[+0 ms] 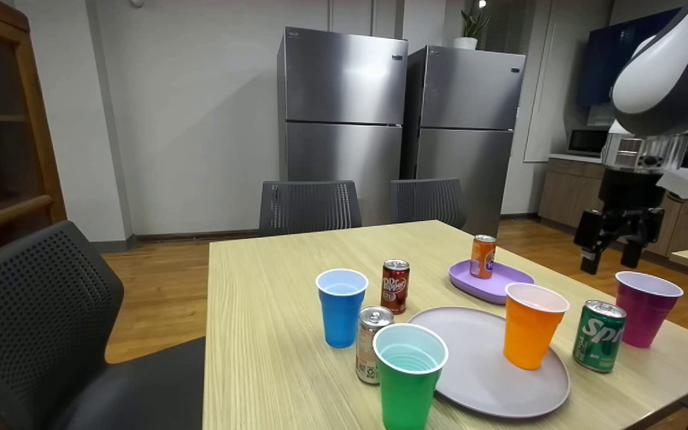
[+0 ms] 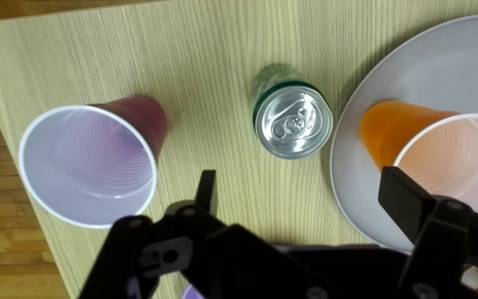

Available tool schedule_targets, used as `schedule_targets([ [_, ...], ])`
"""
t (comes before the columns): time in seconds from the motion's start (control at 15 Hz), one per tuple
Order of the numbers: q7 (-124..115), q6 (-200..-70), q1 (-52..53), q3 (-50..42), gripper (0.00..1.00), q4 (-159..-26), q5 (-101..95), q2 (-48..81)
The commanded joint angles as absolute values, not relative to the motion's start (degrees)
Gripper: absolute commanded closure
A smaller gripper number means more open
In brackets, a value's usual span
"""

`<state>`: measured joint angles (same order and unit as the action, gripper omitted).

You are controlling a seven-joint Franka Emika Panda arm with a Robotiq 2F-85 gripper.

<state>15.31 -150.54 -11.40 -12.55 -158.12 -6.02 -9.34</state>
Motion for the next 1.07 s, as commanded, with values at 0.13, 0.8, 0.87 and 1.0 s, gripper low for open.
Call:
schedule_targets([
  [0.13,13.9,-151.0,-12.0,-12.7,0.00,-157.3,-7.2,-5.1],
  [0.8,13.3,-153.1,-11.6,-12.5,0.00,-155.6,-7.0,1.5],
  [0.87,13.3,-153.4,-11.5,-12.5,0.00,-155.4,-6.9,2.1],
  [1.0,13.3,-153.8,-11.3,-12.3,0.00,-155.0,-6.9,3.2],
])
